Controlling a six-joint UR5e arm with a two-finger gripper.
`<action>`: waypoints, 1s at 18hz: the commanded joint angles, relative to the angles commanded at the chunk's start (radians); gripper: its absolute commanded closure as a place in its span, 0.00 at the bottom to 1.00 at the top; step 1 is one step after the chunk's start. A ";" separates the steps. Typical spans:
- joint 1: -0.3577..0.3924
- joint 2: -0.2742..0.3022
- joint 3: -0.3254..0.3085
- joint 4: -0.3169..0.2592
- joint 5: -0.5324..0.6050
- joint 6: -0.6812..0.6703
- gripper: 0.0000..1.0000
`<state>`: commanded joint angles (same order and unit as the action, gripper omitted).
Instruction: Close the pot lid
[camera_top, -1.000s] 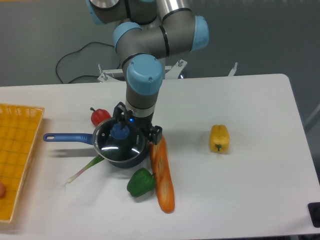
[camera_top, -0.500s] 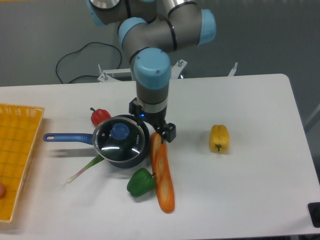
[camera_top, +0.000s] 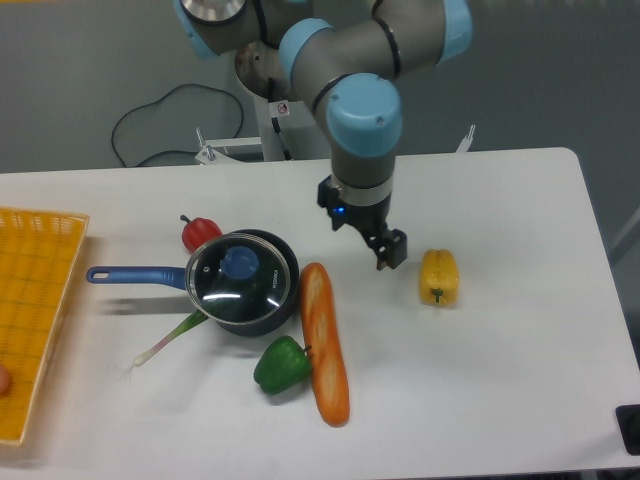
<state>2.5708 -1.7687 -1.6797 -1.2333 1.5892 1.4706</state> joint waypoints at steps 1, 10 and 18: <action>0.015 0.000 0.000 0.000 0.000 0.040 0.00; 0.078 -0.005 0.000 0.012 -0.009 0.148 0.00; 0.095 0.000 0.014 0.014 -0.012 0.158 0.00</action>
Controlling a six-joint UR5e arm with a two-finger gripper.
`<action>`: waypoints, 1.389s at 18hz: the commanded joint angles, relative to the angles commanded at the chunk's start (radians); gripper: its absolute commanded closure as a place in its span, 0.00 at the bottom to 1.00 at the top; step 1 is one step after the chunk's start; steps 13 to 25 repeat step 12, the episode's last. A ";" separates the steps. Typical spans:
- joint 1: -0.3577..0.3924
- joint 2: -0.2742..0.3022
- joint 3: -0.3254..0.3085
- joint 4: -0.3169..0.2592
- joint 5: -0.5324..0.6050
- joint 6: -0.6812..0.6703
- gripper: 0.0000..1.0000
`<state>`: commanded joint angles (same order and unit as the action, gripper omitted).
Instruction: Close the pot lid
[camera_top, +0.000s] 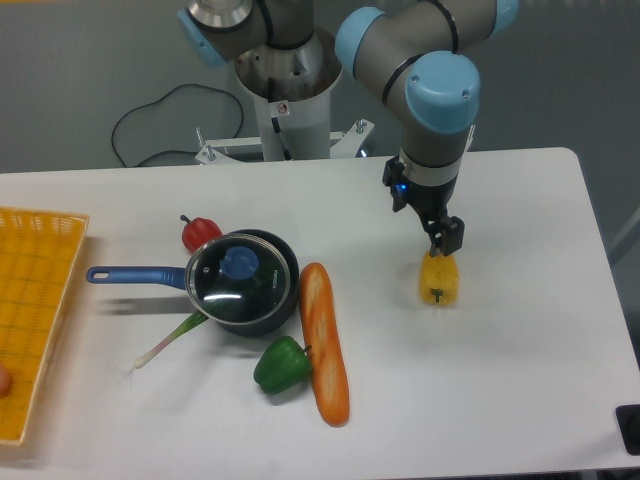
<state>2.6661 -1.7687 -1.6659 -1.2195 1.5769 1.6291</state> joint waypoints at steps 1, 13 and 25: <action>-0.002 0.000 0.000 0.000 0.000 -0.002 0.00; 0.003 0.014 -0.006 -0.003 0.000 -0.008 0.00; 0.003 0.014 -0.006 -0.003 0.000 -0.008 0.00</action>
